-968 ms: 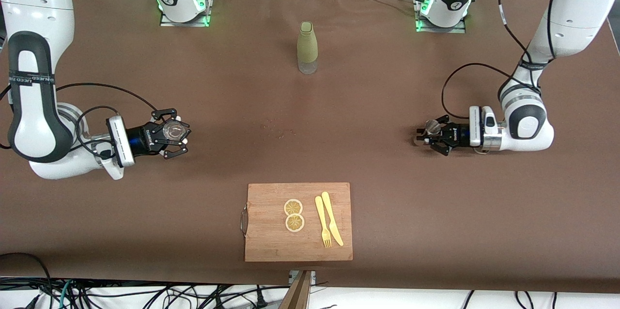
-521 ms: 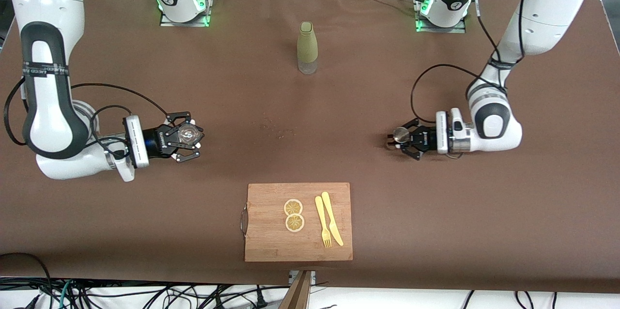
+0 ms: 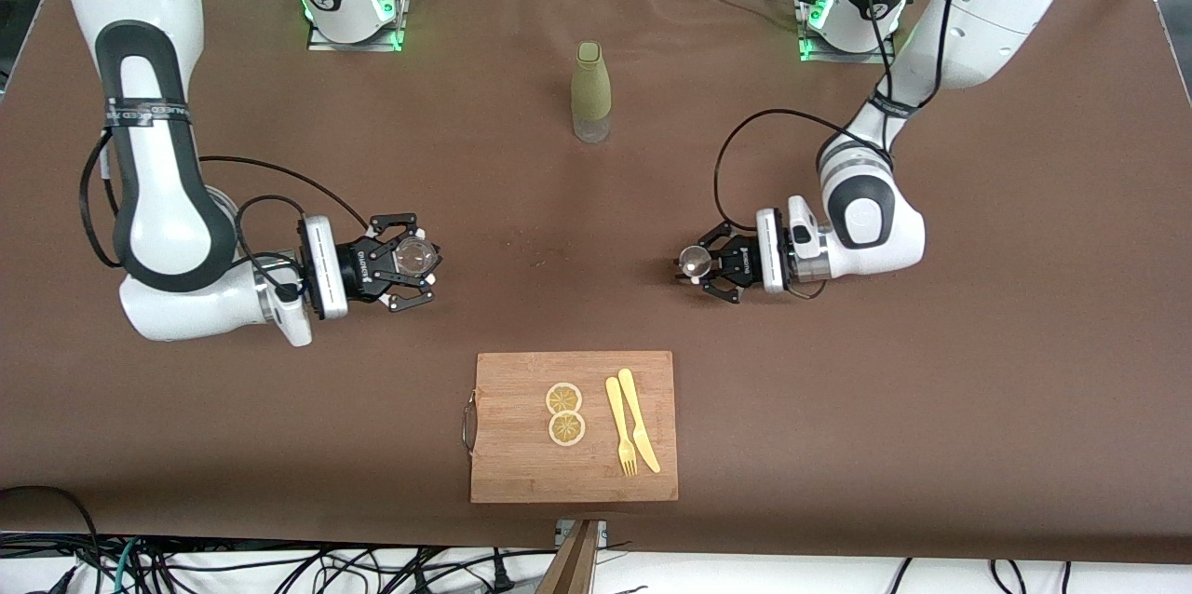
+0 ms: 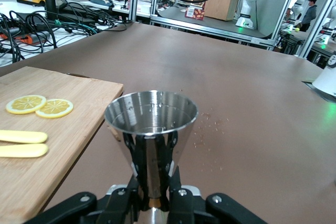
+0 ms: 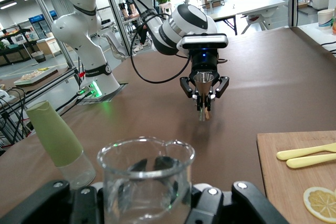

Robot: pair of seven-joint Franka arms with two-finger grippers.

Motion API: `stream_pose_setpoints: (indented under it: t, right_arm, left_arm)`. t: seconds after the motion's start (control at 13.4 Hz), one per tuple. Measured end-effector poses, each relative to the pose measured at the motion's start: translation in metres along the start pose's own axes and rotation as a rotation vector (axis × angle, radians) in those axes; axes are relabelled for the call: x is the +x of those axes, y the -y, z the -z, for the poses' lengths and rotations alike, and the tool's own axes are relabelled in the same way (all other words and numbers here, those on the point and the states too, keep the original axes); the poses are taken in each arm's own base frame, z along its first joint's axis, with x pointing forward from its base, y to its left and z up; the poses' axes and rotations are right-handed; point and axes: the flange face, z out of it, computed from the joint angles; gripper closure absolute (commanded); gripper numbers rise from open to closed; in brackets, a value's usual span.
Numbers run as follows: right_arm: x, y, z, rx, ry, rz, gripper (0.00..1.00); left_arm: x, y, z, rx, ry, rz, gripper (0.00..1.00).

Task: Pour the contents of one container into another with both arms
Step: 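Carry the glass cup and the jigger toward each other at table center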

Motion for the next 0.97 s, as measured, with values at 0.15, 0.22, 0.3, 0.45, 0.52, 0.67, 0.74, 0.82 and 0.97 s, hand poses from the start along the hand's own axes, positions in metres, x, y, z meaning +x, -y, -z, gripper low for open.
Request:
stream_pose_setpoints:
  t: [0.15, 0.22, 0.3, 0.45, 0.52, 0.67, 0.74, 0.82, 0.97]
  right_arm:
    - [0.003, -0.001, -0.007, -0.001, 0.008, 0.005, 1.00]
    - [0.004, -0.002, -0.010, -0.002, 0.011, 0.006, 1.00]
    - [0.005, -0.002, -0.013, -0.001, 0.015, 0.009, 1.00]
    - [0.010, -0.003, -0.026, 0.008, 0.023, 0.015, 1.00]
    - [0.013, -0.003, -0.034, 0.009, 0.030, 0.020, 1.00]
    - [0.017, -0.005, -0.048, 0.005, 0.046, 0.027, 1.00]
    - [0.019, -0.005, -0.054, 0.003, 0.053, 0.030, 1.00]
    - [0.021, -0.005, -0.060, -0.001, 0.060, 0.029, 1.00]
    - [0.029, -0.002, -0.073, -0.010, 0.076, 0.028, 1.00]
  left_arm:
    - [0.007, -0.010, -0.019, 0.026, 0.012, 0.019, 1.00]
    - [0.012, -0.017, -0.030, 0.037, 0.017, 0.033, 1.00]
    - [0.017, -0.023, -0.041, 0.050, 0.021, 0.045, 1.00]
    - [0.029, -0.036, -0.062, 0.062, 0.008, 0.076, 1.00]
    - [0.033, -0.041, -0.071, 0.063, 0.001, 0.087, 1.00]
    - [0.038, -0.048, -0.086, 0.078, 0.006, 0.103, 1.00]
    - [0.040, -0.048, -0.091, 0.088, 0.012, 0.106, 1.00]
    - [0.040, -0.048, -0.095, 0.092, 0.016, 0.107, 1.00]
    - [0.039, -0.047, -0.104, 0.105, 0.031, 0.108, 1.00]
